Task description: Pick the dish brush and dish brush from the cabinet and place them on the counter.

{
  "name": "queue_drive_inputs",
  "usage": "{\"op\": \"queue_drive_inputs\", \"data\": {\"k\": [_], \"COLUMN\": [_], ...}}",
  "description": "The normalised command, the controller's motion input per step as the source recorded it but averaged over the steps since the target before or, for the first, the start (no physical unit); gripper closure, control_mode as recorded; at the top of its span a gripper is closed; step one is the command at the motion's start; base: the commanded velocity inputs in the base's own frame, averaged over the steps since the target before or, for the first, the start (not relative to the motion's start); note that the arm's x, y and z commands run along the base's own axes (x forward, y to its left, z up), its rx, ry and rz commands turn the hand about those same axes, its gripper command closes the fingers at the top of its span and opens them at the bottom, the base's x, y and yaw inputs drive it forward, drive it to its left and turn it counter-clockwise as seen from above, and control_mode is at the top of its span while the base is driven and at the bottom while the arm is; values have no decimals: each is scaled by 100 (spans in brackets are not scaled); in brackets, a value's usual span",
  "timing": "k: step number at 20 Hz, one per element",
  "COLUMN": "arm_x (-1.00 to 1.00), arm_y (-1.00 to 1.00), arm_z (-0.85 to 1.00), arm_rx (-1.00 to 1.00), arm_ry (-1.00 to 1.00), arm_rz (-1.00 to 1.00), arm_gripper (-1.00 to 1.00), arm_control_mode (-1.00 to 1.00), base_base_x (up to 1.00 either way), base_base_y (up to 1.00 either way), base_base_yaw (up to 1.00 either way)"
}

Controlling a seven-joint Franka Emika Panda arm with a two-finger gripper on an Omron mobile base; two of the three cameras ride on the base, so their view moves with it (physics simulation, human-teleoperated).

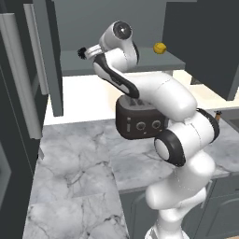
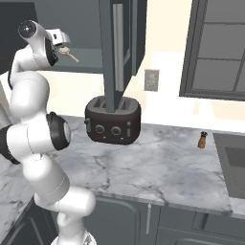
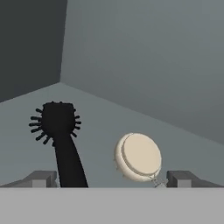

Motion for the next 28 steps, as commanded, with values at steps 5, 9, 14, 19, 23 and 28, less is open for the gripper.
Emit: {"op": "queue_drive_inputs", "data": {"k": [5,9,14,19,23,28], "arm_x": [11,0,0,4,13,26], "arm_y": [1,0,0,0,0,0], "arm_z": [-2,0,-12,-21,-19,-13], "arm_rx": [5,1,1,3,2,0], "arm_ry": [1,0,2,5,5,4], "arm_rz": [-4,0,0,0,0,0], "arm_gripper": [-100,-100,-100,-100,-100,-100], "arm_control_mode": [-100,-100,-100,-100,-100,-100], "base_base_x": [0,0,0,0,0,0], "base_base_y": [0,0,0,0,0,0], "base_base_yaw": [0,0,0,0,0,0]}}
